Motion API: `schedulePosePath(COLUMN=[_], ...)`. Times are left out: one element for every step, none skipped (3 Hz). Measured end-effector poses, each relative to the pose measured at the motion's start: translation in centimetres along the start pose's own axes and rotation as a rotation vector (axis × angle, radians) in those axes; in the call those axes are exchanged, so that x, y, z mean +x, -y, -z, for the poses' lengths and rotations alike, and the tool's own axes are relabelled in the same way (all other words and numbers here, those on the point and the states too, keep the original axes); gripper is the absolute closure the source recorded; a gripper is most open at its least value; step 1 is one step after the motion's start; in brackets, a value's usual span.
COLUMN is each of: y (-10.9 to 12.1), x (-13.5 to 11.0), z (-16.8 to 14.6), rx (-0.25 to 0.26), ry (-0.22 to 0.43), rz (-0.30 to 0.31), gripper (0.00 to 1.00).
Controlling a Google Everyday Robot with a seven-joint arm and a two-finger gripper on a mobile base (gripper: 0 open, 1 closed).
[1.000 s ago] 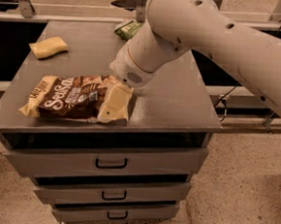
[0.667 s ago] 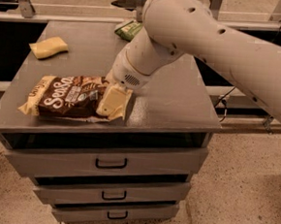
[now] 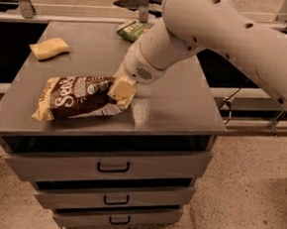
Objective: Pick brown chip bag
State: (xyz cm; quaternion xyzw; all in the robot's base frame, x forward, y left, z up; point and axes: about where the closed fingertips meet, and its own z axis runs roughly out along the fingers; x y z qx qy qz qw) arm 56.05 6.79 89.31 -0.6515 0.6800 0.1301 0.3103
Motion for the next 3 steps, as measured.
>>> schedulePosePath(y=[1.7,3.8,6.1], x=[-1.2,-1.9,-2.5], z=[5.6,10.9,15.7], rx=[0.070,0.103,0.133], ry=[0.079,0.173,0.250], rz=[-0.019,-0.063,-0.113], gripper=[1.00,1.00,1.00])
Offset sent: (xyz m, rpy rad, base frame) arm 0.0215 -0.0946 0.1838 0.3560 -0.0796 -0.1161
